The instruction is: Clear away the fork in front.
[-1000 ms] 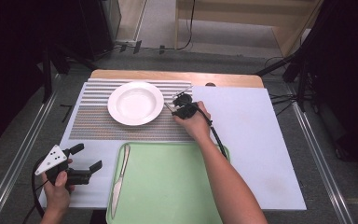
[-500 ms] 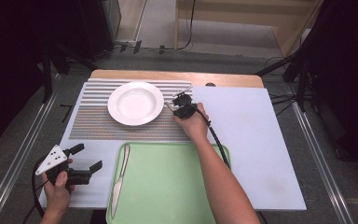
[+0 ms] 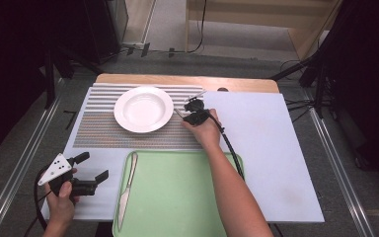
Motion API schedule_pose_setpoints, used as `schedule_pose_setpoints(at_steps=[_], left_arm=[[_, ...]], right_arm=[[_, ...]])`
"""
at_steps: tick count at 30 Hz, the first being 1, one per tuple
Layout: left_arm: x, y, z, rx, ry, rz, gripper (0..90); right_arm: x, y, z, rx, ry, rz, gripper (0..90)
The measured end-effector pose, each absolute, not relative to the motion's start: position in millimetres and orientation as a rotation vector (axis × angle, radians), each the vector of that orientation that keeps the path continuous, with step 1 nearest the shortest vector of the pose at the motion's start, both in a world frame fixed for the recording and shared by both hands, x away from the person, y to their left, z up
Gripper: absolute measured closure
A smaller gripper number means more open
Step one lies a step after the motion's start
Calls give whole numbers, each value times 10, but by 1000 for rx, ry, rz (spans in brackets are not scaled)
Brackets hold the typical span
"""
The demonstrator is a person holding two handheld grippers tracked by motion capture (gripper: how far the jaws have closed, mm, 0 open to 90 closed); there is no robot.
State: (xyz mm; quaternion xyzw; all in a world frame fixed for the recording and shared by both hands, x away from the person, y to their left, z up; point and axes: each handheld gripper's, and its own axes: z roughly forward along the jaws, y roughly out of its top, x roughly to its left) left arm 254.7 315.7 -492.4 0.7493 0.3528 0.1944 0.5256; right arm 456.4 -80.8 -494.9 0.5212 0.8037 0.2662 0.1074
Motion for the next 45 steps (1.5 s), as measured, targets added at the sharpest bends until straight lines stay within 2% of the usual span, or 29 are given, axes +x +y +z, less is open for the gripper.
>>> schedule_pose_setpoints(at_steps=[8,33,45], left_arm=[[2546,3153,-4922,1795,844,466,0],[2552,3160,-4922,1796,845,464,0],[2554,3158,-4922,1794,846,464,0]], right_arm=[[4535,-801,-4965,1507,2347,785,788],[4459,-879,-4981,1437,2312,829,804],[4407,-898,-4879,1392,2301,884,805]])
